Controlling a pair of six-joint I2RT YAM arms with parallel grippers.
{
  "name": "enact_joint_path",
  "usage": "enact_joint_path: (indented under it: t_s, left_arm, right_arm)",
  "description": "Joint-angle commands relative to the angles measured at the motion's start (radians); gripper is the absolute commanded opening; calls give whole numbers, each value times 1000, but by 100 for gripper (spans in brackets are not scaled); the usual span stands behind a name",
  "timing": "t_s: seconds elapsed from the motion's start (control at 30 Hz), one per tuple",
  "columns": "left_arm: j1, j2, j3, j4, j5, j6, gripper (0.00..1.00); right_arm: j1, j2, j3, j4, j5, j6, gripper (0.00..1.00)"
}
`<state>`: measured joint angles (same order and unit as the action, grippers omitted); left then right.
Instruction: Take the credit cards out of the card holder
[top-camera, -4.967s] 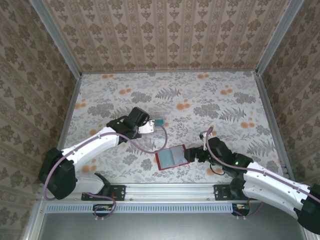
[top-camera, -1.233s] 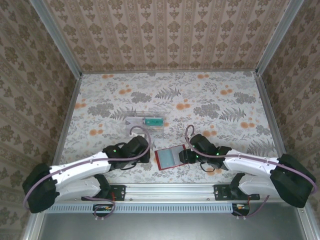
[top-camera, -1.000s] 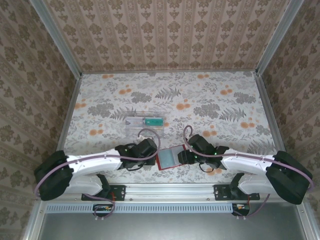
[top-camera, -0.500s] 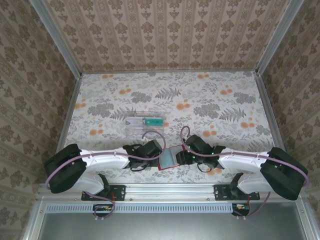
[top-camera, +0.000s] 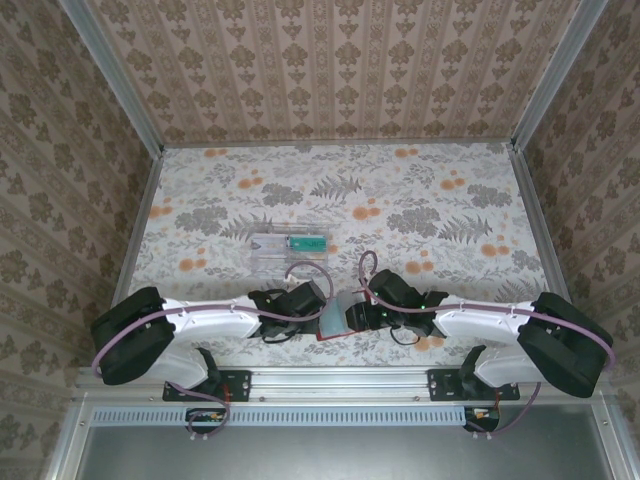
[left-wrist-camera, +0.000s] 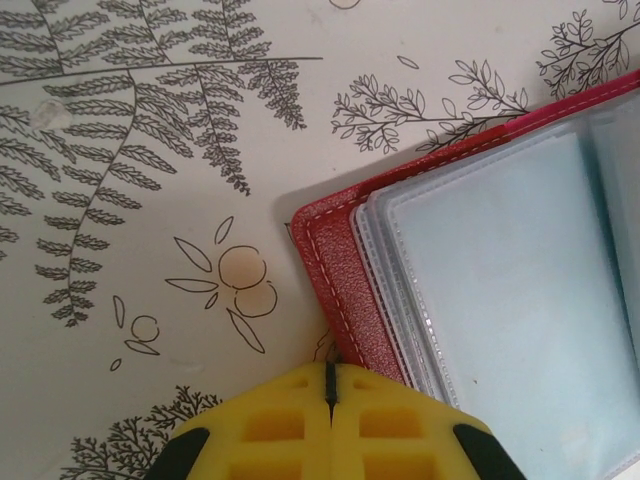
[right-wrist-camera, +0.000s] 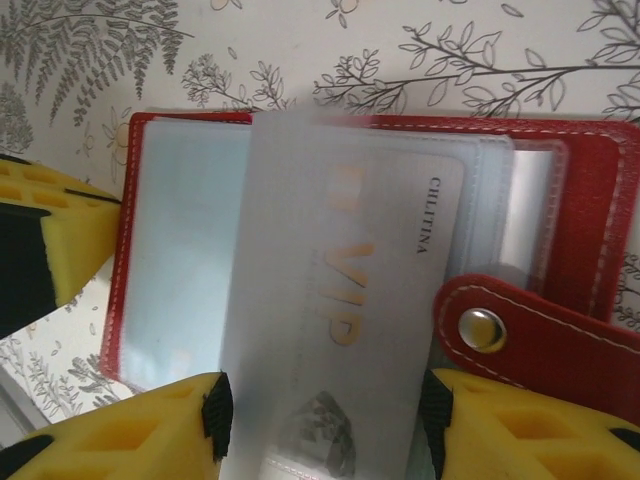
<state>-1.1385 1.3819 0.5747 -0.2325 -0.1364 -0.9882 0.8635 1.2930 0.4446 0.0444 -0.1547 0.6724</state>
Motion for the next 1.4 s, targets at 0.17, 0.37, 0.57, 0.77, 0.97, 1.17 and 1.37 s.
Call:
enact_joint_path:
  t_s: [0.17,0.37,0.57,0.77,0.97,1.17,1.37]
  left_arm:
    - [-20,37,11,50,25,-19,0]
    - [-20,18,7,39,12,-23,0]
    - [-17,-55,-2,-23,-35,-32,0]
    - [2,-213,-31,-112,-85,-51,0]
    - [18,-342,-79,-74,-83,-68,0]
    - [19,-293,-29,-16,-38,-45,0]
    - [16,-139,19,140,56,-61,0]
  right_arm:
    - [13,-35,38,40,-69,47,57]
    - [13,-70,50,46,-81,55,59]
    - [14,-23,93,97,-137,65,60]
    - [38,84,145,157,-192,79,58]
    - [45,55,156,71,-119,47,51]
    - [36,-88,106,-111,42,-25,44]
    - [-25,-164,29,-180,103,-48,19]
